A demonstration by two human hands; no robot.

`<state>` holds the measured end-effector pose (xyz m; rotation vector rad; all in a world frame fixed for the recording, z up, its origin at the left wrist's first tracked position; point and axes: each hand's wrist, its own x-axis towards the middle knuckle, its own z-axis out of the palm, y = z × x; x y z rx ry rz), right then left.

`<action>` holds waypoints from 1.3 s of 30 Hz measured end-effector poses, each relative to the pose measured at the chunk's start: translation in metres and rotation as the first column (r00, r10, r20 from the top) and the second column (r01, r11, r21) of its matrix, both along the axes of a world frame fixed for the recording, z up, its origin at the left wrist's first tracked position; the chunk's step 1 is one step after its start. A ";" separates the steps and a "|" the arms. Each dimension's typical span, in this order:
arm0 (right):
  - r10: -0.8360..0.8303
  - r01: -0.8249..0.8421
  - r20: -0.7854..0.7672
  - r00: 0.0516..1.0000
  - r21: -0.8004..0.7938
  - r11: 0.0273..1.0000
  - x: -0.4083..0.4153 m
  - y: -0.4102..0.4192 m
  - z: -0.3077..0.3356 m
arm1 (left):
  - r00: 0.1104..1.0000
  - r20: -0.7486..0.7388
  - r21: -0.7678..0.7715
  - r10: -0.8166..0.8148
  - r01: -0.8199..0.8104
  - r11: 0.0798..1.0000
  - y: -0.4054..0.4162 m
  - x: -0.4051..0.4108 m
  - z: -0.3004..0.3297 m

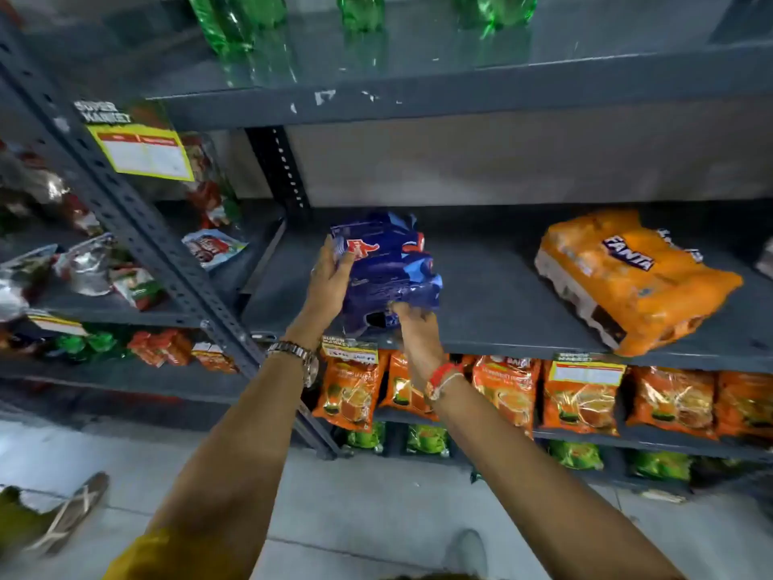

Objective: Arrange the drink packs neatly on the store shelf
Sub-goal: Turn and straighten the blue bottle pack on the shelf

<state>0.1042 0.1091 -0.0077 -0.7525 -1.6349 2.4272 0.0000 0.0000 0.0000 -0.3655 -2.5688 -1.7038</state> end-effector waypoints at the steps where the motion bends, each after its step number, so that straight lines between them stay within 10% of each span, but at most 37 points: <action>1: 0.008 -0.004 0.039 0.999 -0.091 0.996 -0.008 -0.001 0.000 | 1.000 -0.003 0.005 0.019 -0.019 1.000 -0.001 -0.012 0.001; 7: -0.017 0.073 0.148 0.989 -0.380 0.922 -0.042 -0.005 -0.001 | 0.992 0.121 -0.347 0.043 0.001 0.938 0.000 -0.088 0.009; 19: -0.264 0.326 0.275 0.925 -0.211 0.922 -0.099 0.017 0.001 | 0.959 0.279 -0.642 -0.043 0.220 0.735 -0.004 -0.158 0.027; 25: -0.115 0.124 0.227 0.967 -0.028 0.992 -0.122 0.057 0.021 | 0.876 0.481 -0.349 -0.018 0.211 0.913 -0.036 -0.146 0.024; 39: 0.065 -0.007 -0.145 0.987 0.370 0.929 -0.086 0.058 -0.011 | 0.973 0.200 0.109 0.112 -0.135 0.985 -0.079 -0.063 -0.024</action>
